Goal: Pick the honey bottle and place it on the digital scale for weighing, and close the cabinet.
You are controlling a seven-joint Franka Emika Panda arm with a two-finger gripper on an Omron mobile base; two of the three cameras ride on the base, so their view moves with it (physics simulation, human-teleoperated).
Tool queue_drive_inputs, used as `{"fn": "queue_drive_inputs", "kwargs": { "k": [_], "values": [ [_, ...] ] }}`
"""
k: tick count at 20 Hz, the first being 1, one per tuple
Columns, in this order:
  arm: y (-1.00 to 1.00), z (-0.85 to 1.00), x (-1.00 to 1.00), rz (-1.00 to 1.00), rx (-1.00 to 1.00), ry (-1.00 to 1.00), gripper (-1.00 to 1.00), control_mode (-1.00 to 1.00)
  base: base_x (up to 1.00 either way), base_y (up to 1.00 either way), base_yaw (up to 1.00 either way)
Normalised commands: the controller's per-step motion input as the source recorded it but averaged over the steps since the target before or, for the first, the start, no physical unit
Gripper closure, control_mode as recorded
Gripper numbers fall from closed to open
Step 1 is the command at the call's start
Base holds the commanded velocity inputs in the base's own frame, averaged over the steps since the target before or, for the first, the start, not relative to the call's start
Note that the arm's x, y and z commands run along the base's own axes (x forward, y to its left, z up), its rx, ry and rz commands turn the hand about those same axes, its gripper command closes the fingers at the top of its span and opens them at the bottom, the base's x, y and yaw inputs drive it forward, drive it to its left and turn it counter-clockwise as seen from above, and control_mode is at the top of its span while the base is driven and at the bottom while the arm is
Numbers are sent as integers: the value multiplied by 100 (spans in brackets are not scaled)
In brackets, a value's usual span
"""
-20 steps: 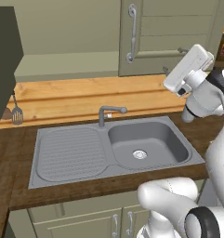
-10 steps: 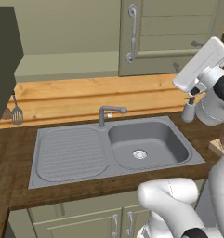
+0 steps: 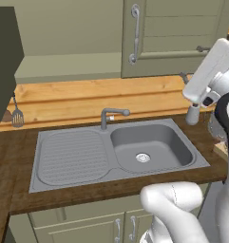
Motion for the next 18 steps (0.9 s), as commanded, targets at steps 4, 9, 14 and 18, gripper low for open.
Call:
{"fn": "queue_drive_inputs", "kwargs": {
  "k": [4, 9, 14, 18],
  "values": [
    [98, -93, -66, -14, 15, -14, -100, -100, 0, 0, 0],
    [100, -85, -73, -17, 8, -21, -100, -100, 0, 0, 0],
    [100, -6, -78, -25, 1, -24, -100, -100, 0, 0, 0],
    [100, -22, -76, -26, 1, -21, -100, -100, 0, 0, 0]
  ]
}}
